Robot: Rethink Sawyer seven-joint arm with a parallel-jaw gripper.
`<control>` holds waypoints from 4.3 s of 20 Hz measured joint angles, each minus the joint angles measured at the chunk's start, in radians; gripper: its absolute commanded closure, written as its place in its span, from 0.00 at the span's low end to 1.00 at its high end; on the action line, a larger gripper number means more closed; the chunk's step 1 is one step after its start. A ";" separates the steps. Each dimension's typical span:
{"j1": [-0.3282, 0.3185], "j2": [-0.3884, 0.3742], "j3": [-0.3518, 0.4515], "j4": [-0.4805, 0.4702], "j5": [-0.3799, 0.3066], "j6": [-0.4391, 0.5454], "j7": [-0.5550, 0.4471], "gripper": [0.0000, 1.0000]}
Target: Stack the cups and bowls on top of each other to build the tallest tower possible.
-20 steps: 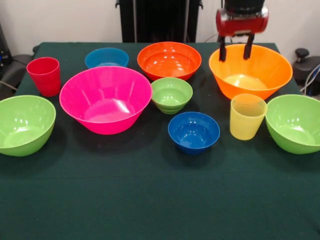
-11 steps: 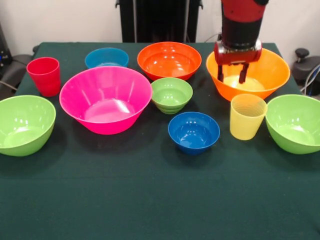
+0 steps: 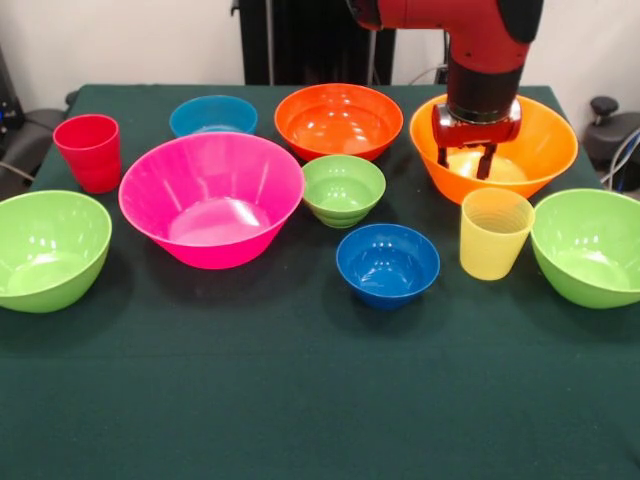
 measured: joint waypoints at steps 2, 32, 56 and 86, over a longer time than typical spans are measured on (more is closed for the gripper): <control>0.006 0.001 -0.005 -0.002 0.000 0.000 0.006 0.00; 0.032 -0.080 -0.046 -0.136 0.005 0.227 0.090 0.00; -0.090 -0.077 -0.054 -0.465 0.031 0.467 0.090 0.00; 0.004 -0.041 -0.079 -0.416 0.086 0.458 0.133 0.00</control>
